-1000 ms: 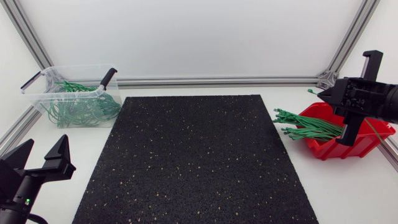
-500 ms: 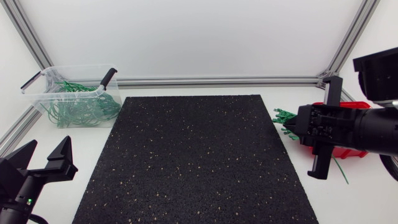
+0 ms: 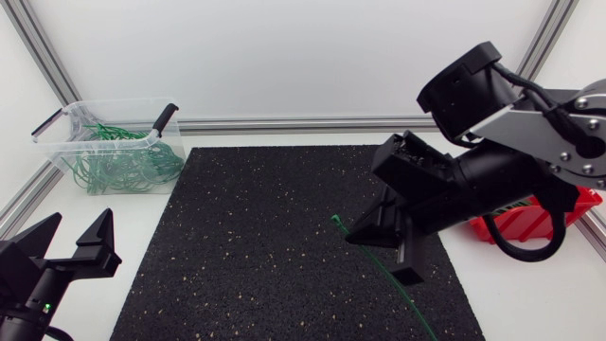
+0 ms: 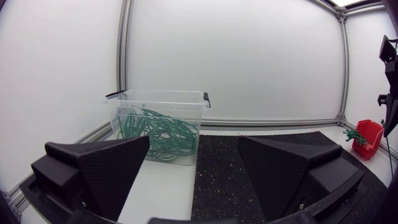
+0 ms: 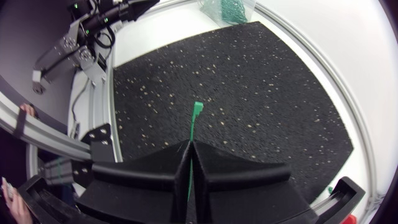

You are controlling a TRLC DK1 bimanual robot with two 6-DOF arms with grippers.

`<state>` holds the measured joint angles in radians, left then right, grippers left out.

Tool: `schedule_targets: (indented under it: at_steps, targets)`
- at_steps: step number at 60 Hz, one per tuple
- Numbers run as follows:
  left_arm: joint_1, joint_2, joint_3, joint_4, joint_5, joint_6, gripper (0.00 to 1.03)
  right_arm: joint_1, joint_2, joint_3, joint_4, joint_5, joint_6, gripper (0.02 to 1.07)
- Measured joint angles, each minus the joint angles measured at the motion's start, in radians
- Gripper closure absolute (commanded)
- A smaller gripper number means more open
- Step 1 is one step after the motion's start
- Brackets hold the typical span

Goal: Take a green cable tie from the red box, thread the tail through the head to close it, then place it in the transparent bin on the left.

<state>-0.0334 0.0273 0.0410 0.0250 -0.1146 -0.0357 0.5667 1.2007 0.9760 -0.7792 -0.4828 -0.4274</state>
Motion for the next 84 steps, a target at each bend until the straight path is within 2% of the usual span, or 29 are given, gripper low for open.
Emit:
schedule_targets:
  at_steps: [13,21,36,42,48,58,65,79,81,84]
  targets:
    - [0.0,0.009,0.0,-0.002,0.014,0.01,0.04,-0.111,0.098,-0.003,0.205,-0.34,0.211,1.01]
    - [-0.001,0.032,0.0,-0.006,0.032,0.011,0.04,-0.178,0.113,-0.038,0.375,-0.455,0.336,1.01]
    - [-0.021,-0.018,0.0,-0.007,0.032,0.021,0.04,-0.165,0.032,-0.21,0.692,-0.498,0.599,1.01]
    - [-0.042,-0.011,0.003,-0.009,0.032,0.022,0.04,-0.134,-0.001,-0.227,0.735,-0.502,0.662,1.01]
    - [-0.043,0.075,0.032,-0.039,0.047,0.014,0.04,-0.104,-0.011,-0.227,0.766,-0.505,0.703,1.01]
    - [-0.013,0.202,0.148,-0.145,0.24,-0.049,0.05,-0.072,-0.011,-0.227,0.807,-0.508,0.75,1.01]
    - [0.007,0.249,0.241,-0.19,0.405,-0.097,0.18,-0.07,-0.011,-0.227,0.815,-0.519,0.763,1.01]
    - [0.004,0.335,0.374,-0.23,0.69,-0.132,0.16,-0.109,-0.011,-0.244,0.83,-0.587,0.769,1.01]
    - [0.0,0.362,0.39,-0.23,0.722,-0.134,0.11,-0.116,-0.011,-0.248,0.83,-0.593,0.769,1.01]
    - [-0.011,0.407,0.413,-0.23,0.771,-0.14,0.09,-0.125,-0.011,-0.252,0.832,-0.603,0.769,1.01]
